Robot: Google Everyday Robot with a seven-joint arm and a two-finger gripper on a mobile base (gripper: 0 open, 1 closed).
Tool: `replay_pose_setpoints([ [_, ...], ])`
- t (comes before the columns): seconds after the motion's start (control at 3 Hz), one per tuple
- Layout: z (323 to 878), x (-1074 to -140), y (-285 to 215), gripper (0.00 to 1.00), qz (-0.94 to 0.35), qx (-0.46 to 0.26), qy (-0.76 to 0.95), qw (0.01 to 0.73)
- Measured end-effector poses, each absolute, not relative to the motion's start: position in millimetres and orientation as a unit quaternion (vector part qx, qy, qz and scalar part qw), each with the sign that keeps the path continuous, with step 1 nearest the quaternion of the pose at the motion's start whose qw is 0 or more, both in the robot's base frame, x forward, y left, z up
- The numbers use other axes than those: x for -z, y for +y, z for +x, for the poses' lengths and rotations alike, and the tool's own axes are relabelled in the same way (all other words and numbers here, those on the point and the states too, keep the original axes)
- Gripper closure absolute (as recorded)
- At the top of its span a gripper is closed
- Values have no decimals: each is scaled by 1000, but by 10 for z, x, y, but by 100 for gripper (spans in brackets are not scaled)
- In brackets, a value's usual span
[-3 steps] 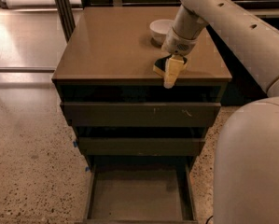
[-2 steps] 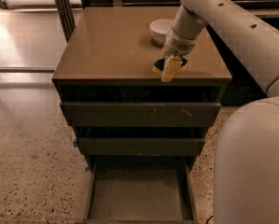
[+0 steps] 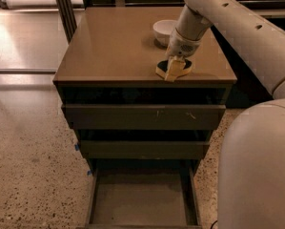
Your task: Place sponge into bottom drawer
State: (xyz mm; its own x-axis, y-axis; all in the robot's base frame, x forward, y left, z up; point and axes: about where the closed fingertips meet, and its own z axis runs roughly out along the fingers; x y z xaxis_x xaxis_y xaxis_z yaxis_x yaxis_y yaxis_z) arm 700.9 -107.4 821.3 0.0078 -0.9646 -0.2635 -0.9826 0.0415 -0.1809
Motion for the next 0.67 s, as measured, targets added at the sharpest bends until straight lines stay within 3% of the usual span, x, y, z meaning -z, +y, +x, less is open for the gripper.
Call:
replay_pose_setpoints([
  [0.33, 6965, -8227, -985, 100, -700, -49, 693, 165],
  [0.67, 6637, -8378, -959, 100, -703, -74, 686, 176],
])
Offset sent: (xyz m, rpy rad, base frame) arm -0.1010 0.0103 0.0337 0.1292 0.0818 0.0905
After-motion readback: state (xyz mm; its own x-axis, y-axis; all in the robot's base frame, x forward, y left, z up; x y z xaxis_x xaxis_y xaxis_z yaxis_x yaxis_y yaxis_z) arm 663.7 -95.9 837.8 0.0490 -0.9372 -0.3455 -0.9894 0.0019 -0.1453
